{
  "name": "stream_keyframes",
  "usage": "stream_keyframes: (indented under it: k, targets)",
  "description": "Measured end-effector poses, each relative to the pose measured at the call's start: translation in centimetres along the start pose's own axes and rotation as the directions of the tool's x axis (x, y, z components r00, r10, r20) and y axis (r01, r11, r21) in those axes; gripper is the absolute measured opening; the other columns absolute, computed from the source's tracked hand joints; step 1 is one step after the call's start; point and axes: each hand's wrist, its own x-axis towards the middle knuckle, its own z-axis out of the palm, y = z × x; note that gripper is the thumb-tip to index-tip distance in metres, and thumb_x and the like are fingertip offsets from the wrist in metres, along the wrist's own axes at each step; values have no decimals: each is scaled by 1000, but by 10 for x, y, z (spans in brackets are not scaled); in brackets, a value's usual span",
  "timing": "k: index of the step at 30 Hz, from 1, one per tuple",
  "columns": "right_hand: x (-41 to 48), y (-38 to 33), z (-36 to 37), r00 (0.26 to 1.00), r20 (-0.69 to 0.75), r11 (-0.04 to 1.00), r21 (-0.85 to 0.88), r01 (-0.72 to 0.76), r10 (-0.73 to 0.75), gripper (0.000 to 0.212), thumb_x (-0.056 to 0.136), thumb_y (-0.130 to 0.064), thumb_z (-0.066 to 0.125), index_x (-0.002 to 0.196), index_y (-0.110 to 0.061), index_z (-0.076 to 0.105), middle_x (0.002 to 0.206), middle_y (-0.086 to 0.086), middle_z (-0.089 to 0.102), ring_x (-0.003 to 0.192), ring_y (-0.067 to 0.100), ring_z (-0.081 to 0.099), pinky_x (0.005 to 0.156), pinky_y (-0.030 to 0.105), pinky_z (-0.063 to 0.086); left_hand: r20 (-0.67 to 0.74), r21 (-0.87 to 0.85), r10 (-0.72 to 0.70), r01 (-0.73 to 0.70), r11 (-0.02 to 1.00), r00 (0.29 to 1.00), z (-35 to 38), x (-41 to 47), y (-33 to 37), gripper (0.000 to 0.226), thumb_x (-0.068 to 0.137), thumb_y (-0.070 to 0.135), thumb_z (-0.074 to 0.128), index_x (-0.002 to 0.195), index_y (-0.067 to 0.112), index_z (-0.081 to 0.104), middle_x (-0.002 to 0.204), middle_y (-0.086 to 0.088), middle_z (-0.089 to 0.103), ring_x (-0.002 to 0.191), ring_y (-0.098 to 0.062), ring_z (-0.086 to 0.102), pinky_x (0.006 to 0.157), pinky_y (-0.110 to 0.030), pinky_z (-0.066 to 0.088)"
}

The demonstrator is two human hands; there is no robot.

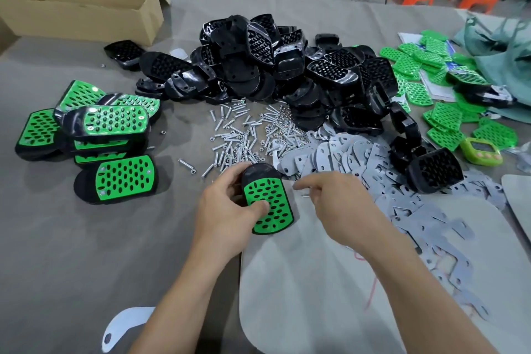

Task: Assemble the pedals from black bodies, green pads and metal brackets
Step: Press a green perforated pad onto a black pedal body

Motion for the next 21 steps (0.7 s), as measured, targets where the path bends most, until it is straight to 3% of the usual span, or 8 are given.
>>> stream_keyframes:
  k: [2,4,6,9,11,14,18,21]
  targets:
    - [-8,1,4,996,-83,998,42,41,-37,33,97,-9,53,103,-29,78,94,-9,74,70,9,61,63,22,44,5,5,4,-4,1000,1000,0,0,0,73,65,-4,89,111,47,67,103,30,72,96,2,71,85,-27,57]
    - [-9,3,2,992,-120,978,209,-2,28,28,96,-13,56,92,-29,79,69,-15,69,54,4,57,51,17,43,16,10,14,-14,1000,1000,-2,0,2,73,65,-5,88,108,49,66,102,30,72,95,3,71,82,-23,56]
    - [-7,4,-3,996,-27,913,403,-68,86,28,93,-11,58,82,-27,79,53,-10,62,41,5,48,41,15,37,34,17,32,-32,999,999,-3,-1,5,74,64,-7,88,108,49,66,101,31,72,91,4,71,76,-15,54]
    - [-9,3,-8,984,179,660,737,-144,14,28,92,1,61,81,-16,80,64,3,68,51,10,54,52,19,43,72,33,65,-67,997,995,-5,-2,11,78,61,-7,87,104,55,67,102,29,73,92,5,70,73,-9,52]
    - [-11,4,-10,958,279,474,853,-216,-64,30,97,3,58,86,-13,82,72,5,68,56,12,56,57,19,47,117,40,72,-77,996,990,-5,-3,15,77,57,-4,85,104,54,68,102,26,73,91,2,70,73,-12,54]
    - [-11,8,-10,935,335,305,908,-288,-115,37,98,8,51,94,-10,82,83,5,72,62,12,58,66,21,51,196,48,32,-42,998,980,-3,-3,14,72,60,-9,84,109,43,70,100,23,75,88,-1,72,75,-20,57]
    - [-9,7,-3,969,245,230,943,-240,8,26,94,8,58,91,-6,80,92,15,72,66,16,64,68,23,56,239,41,4,-14,999,971,-4,1,14,70,54,2,85,111,39,70,99,20,76,88,-4,72,70,-13,52]
    - [-10,2,1,981,154,204,963,-175,114,17,88,9,68,86,-6,75,80,11,74,67,21,71,66,24,58,246,44,1,-12,999,969,-4,2,15,69,50,12,81,110,42,69,99,21,76,88,-2,72,70,-11,51]
